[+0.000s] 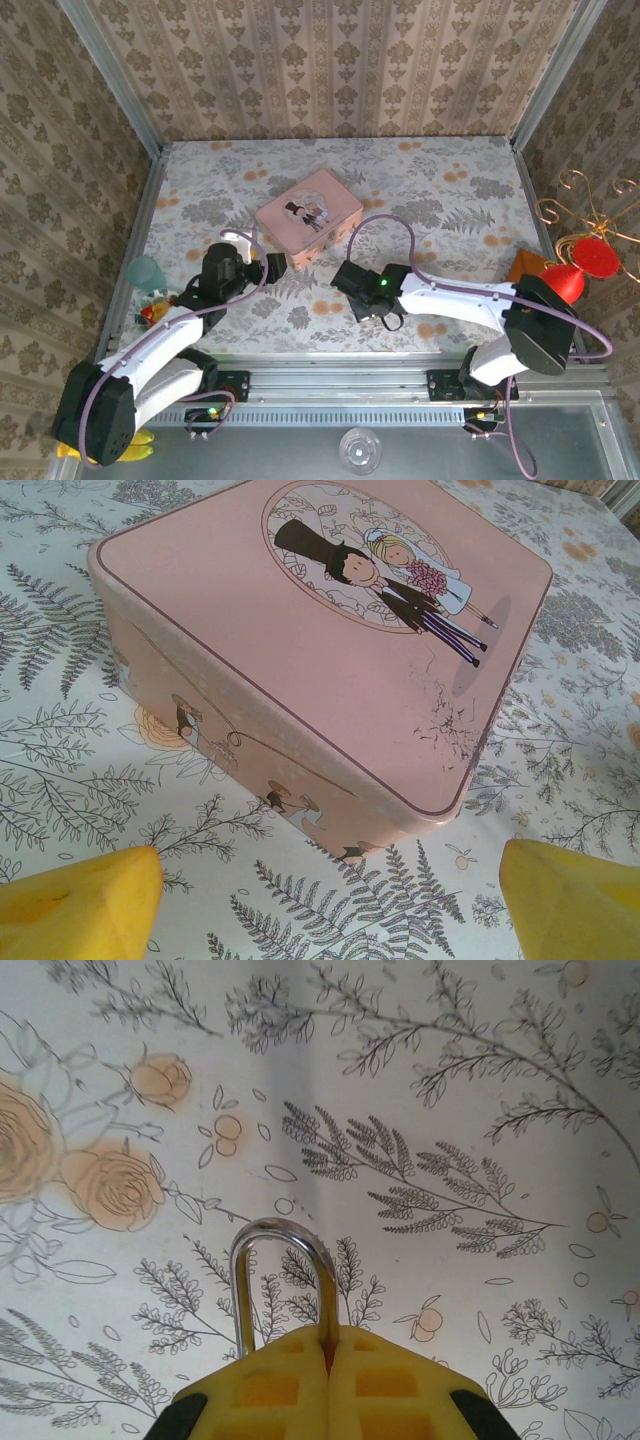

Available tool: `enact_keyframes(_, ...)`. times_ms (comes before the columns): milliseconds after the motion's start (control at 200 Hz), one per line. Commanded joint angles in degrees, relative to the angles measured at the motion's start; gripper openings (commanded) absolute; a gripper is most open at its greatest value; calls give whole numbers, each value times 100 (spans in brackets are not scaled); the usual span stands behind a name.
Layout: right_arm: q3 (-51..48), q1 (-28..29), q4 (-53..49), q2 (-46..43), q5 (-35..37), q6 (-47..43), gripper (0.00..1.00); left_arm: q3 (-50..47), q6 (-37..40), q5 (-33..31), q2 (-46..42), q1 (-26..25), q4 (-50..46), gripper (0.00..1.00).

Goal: Unlock a padlock with a key

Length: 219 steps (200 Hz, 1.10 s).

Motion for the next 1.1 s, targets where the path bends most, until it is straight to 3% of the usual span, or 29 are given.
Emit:
enact_keyframes(0, 265, 16, -250, 246, -134, -138, 0, -40, 134, -8, 17, 51, 92, 88)
enact_keyframes(530, 338, 16, -93, 839, -276, -162, 0, -65, 163, -97, 47, 74, 93, 88)
enact_keyframes(785, 489, 27, -135, 931, -118, -209, 28, -67, 181, -140, 148, 68, 164, 88)
enact_keyframes(1090, 547, 25, -290, 463, 265, -403, 45, -58, 285, -249, 145, 68, 143, 88)
